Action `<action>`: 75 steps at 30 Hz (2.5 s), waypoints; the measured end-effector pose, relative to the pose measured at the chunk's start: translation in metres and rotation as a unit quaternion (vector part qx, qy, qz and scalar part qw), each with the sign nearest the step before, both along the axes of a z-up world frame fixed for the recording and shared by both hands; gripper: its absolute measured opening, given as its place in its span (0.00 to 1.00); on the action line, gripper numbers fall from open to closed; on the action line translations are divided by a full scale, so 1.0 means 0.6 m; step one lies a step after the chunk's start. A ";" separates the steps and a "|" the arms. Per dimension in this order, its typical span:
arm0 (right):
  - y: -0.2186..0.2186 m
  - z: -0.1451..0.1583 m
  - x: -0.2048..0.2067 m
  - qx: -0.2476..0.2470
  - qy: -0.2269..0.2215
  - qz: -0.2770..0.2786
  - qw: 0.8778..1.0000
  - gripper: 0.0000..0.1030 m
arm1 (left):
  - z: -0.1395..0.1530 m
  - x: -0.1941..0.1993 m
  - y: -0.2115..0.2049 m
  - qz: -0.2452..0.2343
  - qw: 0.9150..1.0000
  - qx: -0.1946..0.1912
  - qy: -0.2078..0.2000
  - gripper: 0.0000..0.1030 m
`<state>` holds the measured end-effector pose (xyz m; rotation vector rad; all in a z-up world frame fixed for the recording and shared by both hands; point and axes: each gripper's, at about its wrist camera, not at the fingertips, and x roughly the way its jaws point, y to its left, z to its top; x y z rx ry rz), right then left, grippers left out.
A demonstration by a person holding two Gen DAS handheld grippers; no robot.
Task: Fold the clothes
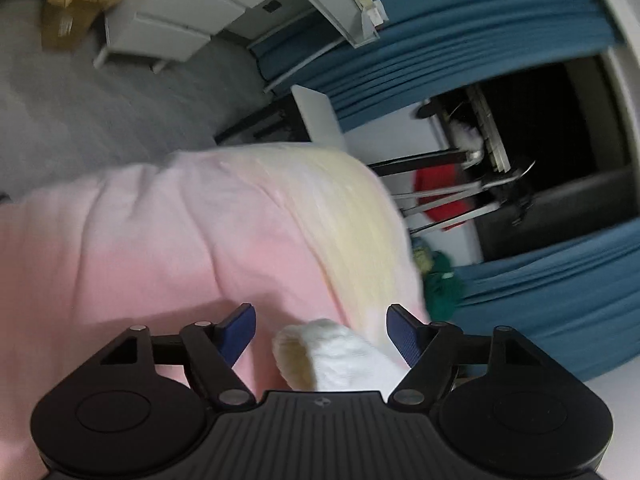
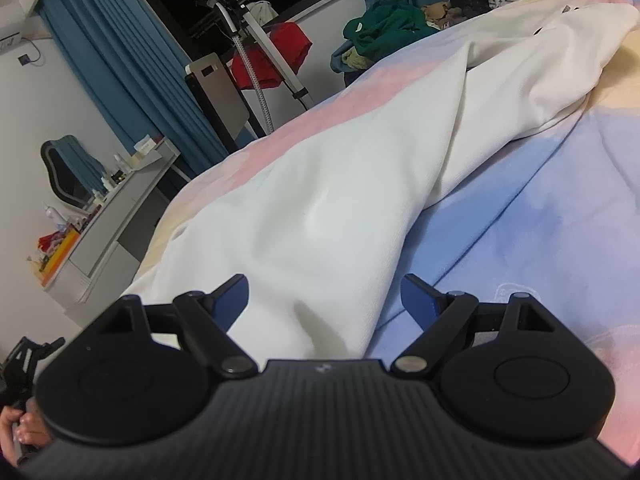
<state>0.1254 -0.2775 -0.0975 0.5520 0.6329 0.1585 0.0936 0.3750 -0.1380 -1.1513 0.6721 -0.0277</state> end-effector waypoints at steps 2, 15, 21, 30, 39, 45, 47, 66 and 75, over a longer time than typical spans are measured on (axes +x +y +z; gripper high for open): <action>0.000 0.000 -0.002 0.001 0.001 0.001 1.000 0.82 | 0.000 -0.010 0.003 0.000 1.000 -0.014 -0.005 0.71; 0.007 -0.008 0.005 0.000 0.013 0.005 1.000 0.82 | -0.006 -0.023 0.005 -0.003 0.995 -0.084 -0.051 0.76; 0.008 -0.017 0.011 -0.007 0.021 0.006 1.000 0.82 | -0.022 0.061 -0.002 -0.003 0.997 -0.063 -0.035 0.72; 0.012 -0.028 0.013 -0.022 0.037 -0.003 0.999 0.82 | 0.073 0.158 -0.007 0.025 0.994 0.096 -0.039 0.09; 0.018 -0.019 0.019 -0.059 0.011 -0.026 0.998 0.82 | 0.277 0.383 -0.022 0.039 0.978 0.199 -0.052 0.08; 0.018 -0.035 0.043 -0.072 0.003 -0.033 0.997 0.82 | 0.244 0.570 -0.032 0.059 0.967 0.246 0.025 0.09; 0.019 -0.042 0.052 -0.076 0.003 -0.032 0.997 0.82 | 0.196 0.615 -0.037 0.062 0.963 0.256 0.056 0.09; 0.025 -0.020 0.035 -0.094 -0.033 -0.019 0.995 0.82 | 0.202 0.452 -0.093 -0.041 0.942 0.327 0.068 0.91; 0.017 0.012 -0.009 -0.104 -0.057 -0.034 0.992 0.82 | 0.208 0.157 -0.162 -0.074 0.967 0.240 0.029 0.92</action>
